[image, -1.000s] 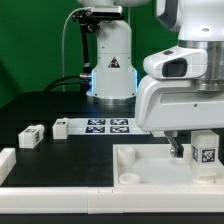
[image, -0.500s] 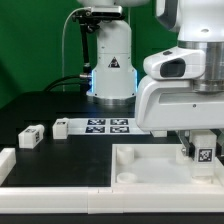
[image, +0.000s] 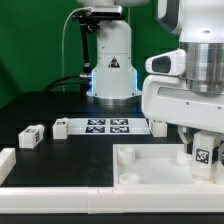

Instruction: Assemble one leg

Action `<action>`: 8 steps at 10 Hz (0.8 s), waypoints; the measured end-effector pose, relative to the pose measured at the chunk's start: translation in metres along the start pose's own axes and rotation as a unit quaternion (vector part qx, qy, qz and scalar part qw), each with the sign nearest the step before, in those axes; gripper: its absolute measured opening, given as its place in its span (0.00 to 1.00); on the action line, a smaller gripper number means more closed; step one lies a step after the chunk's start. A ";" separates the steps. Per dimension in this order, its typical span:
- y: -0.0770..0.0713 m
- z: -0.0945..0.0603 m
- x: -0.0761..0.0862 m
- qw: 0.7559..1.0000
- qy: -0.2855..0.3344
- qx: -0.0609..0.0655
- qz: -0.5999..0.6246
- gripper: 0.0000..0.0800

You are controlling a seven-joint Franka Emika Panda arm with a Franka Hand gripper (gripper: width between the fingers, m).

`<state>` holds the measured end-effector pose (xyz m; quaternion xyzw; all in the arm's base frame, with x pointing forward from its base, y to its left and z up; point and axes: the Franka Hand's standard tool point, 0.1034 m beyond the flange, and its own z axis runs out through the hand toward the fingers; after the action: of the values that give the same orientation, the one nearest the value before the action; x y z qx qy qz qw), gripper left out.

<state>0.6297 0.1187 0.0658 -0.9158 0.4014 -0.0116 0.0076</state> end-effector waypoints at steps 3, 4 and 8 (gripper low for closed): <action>0.001 0.000 0.000 0.980 0.002 -0.003 0.200 0.36; 0.001 0.000 -0.001 0.961 0.003 -0.005 0.275 0.36; 0.001 0.000 -0.001 0.957 -0.001 -0.003 0.290 0.60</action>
Offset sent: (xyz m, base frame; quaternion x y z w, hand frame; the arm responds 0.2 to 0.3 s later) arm 0.0039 -0.0043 -0.0013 -0.0340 0.0410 0.3805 0.9232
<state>0.6277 0.1187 0.0656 -0.7604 0.6494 -0.0063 0.0081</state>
